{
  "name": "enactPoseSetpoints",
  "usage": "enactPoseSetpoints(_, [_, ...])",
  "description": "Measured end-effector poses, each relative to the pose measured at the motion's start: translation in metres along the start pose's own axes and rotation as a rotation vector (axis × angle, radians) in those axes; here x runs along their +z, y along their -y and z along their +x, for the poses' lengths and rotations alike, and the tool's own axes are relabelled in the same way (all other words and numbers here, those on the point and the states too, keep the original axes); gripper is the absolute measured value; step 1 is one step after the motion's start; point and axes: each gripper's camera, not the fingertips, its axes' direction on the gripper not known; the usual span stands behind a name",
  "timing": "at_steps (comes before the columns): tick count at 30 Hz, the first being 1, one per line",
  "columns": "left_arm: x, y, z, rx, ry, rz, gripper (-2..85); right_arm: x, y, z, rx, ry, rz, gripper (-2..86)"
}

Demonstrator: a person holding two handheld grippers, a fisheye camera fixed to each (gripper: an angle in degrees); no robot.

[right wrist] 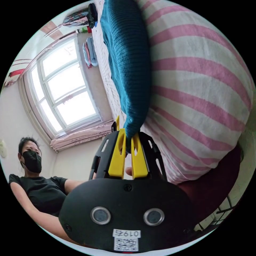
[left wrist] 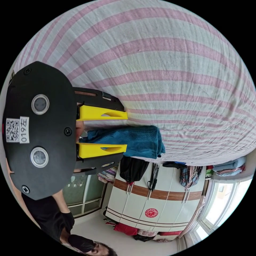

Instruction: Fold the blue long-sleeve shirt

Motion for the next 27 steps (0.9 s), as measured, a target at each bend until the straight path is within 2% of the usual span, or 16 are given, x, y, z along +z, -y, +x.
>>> enactPoseSetpoints(4, [-0.009, 0.013, -0.012, -0.045, -0.107, -0.018, 12.6, 0.007, -0.011, 0.012, 0.067, 0.086, 0.011, -0.3])
enactPoseSetpoints(8, [-0.015, 0.029, -0.009, -0.031, -0.072, -0.063, 13.0, 0.017, -0.017, 0.019, 0.116, 0.176, 0.049, -0.6])
enactPoseSetpoints(14, [-0.008, 0.052, -0.006, -0.051, -0.124, -0.139, 13.7, 0.031, -0.025, 0.020, 0.168, 0.280, 0.092, -0.7])
enactPoseSetpoints(22, [-0.006, 0.073, -0.016, -0.162, -0.268, -0.020, 12.1, 0.043, -0.039, 0.023, 0.183, 0.296, 0.065, -0.8])
enactPoseSetpoints(27, [-0.009, 0.095, 0.000, -0.130, -0.183, 0.050, 7.9, 0.053, -0.045, 0.026, 0.188, 0.259, 0.044, -0.7])
